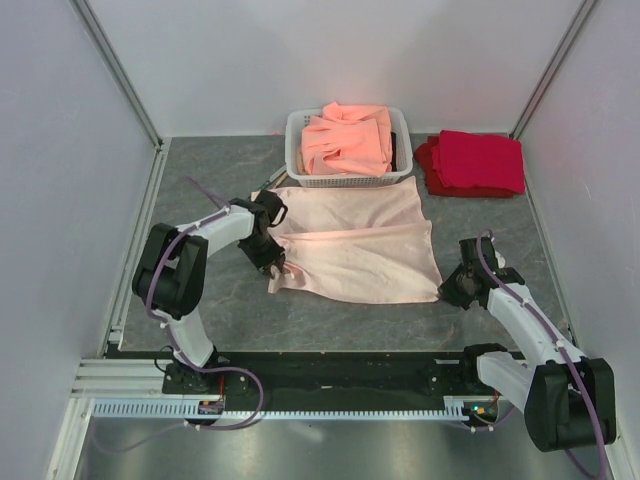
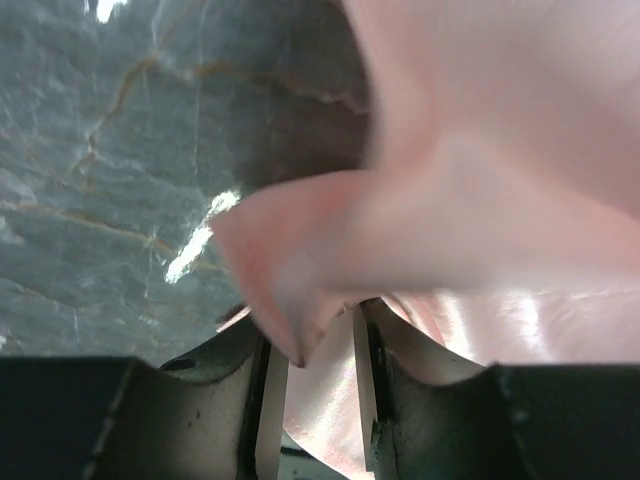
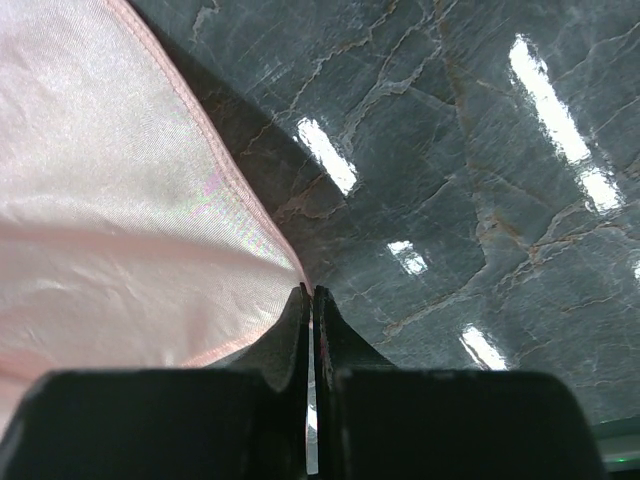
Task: Fold the napkin into a case and place the utensils inside
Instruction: Pick up the flattened napkin from the center of the board.
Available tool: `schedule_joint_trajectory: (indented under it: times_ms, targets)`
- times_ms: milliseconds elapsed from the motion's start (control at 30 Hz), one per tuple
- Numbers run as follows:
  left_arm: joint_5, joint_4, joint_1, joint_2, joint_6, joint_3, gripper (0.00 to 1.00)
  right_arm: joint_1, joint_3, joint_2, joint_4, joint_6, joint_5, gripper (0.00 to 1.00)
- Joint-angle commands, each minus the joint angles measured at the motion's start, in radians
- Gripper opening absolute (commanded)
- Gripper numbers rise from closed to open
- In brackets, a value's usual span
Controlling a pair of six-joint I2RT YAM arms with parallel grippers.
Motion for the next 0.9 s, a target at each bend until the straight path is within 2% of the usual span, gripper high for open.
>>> schedule_joint_trajectory:
  times_ms: [0,200,333,500,867]
  targets:
    - [-0.139,-0.029,-0.006,-0.103,0.035,-0.038,0.41,-0.009,0.03,-0.01,-0.01,-0.038,0.007,0.0]
    - [-0.089,-0.085,-0.055,-0.369,-0.079,-0.281,0.45,-0.01,0.026,-0.047,0.008,-0.05,-0.027,0.0]
    - [-0.056,-0.109,-0.066,-0.489,-0.158,-0.359,0.45,-0.01,0.027,-0.053,0.01,-0.056,-0.027,0.0]
    - [-0.061,-0.132,-0.068,-0.5,-0.208,-0.358,0.43,-0.01,0.023,-0.05,0.008,-0.061,-0.061,0.0]
    - [-0.09,-0.106,-0.068,-0.368,-0.221,-0.327,0.44,-0.01,0.018,-0.047,0.022,-0.058,-0.074,0.0]
